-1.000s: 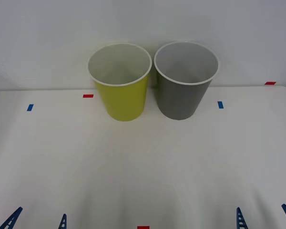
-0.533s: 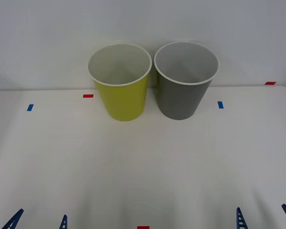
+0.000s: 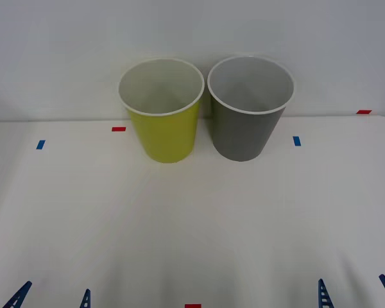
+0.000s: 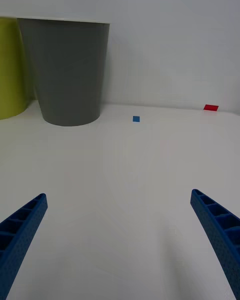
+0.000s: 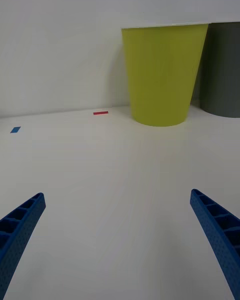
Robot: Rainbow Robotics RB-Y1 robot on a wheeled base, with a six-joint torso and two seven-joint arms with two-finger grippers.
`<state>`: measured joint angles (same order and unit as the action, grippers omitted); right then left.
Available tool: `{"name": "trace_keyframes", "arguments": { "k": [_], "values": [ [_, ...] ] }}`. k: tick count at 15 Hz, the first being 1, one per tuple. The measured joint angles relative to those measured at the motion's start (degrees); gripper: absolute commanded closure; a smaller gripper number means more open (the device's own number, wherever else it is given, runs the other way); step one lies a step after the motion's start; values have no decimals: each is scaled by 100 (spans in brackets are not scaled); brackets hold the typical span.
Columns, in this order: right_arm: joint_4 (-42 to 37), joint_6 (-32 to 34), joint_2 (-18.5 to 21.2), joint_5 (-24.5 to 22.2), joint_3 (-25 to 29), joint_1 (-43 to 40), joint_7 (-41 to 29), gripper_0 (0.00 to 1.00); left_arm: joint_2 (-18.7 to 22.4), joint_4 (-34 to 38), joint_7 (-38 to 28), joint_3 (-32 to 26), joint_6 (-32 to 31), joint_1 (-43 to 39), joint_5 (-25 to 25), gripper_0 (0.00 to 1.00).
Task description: Put cans in the gray bin and PET bottles in the light green bin.
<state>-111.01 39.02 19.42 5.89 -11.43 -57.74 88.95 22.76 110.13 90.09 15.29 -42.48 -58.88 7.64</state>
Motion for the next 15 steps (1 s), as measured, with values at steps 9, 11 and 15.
{"name": "trace_keyframes", "arguments": {
  "k": [9,11,15],
  "values": [
    [0,0,0,0,0,0,0,0,0,0,0,0,1,0,0,0],
    [0,0,0,0,0,0,0,0,0,0,0,0,1,0,0,0],
    [0,0,0,0,0,0,0,0,0,0,0,0,2,0,0,0]
  ]
}}
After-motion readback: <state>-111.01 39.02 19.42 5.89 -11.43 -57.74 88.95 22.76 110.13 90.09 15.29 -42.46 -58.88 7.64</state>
